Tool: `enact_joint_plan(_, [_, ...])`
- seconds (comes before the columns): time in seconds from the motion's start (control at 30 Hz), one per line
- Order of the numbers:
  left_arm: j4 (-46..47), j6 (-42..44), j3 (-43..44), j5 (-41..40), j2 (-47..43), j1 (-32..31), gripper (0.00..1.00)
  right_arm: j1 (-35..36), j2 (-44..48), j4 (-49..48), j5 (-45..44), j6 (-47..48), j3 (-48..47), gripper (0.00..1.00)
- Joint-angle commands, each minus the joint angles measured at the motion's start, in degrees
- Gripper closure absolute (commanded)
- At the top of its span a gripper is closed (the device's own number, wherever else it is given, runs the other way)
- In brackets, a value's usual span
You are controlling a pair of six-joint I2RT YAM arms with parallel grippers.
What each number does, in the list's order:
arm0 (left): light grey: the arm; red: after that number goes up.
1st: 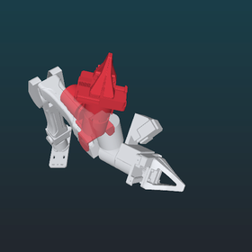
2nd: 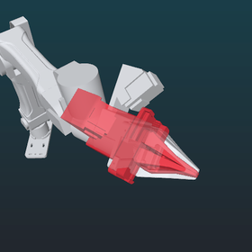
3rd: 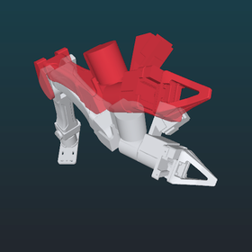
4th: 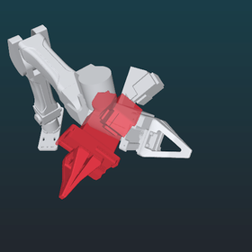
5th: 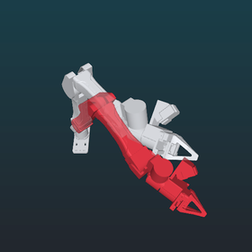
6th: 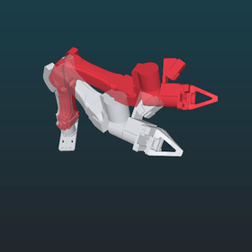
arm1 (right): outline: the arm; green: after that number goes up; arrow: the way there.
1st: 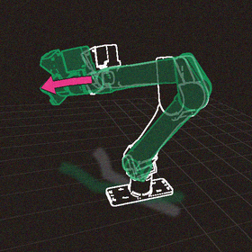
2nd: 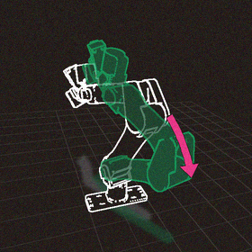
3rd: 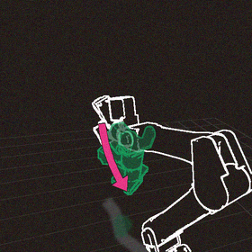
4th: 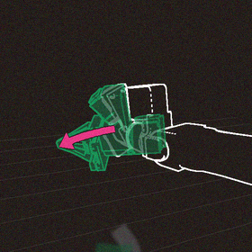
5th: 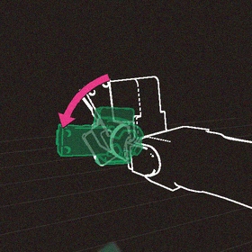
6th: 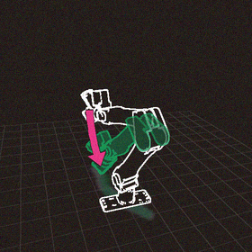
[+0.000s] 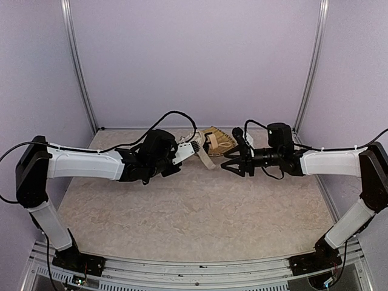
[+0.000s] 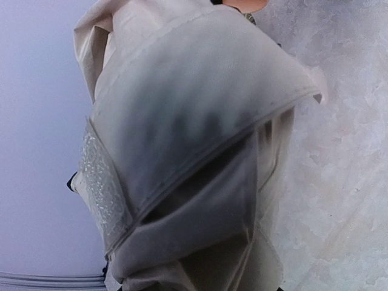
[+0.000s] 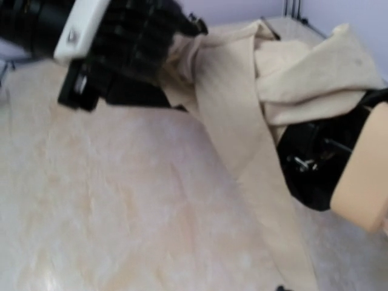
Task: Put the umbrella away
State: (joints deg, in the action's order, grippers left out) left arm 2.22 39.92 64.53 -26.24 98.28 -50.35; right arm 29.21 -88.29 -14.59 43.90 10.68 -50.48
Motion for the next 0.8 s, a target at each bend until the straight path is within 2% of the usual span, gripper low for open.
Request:
enact_joint_plan(0.0, [4.9, 3.3, 1.5, -4.3, -2.4, -0.7, 1.00, 0.5, -0.7, -13.1, 1.3, -10.2, 4.0, 0.44])
enact_joint_plan(0.27, [3.4, 5.1, 4.0, -1.5, -4.4, -1.8, 1.00, 0.4, -6.0, -17.2, 4.1, -7.6, 3.1, 0.42])
enact_joint_plan(0.47, [2.8, 6.8, 5.1, 0.0, -7.3, -3.1, 1.00, -2.1, -8.7, -31.8, 12.8, -15.1, 6.1, 0.41])
enact_joint_plan(0.77, [2.3, 8.1, 6.3, 4.0, -10.4, -4.9, 1.00, -1.9, -14.0, -34.3, 18.6, -19.3, 1.8, 0.40])
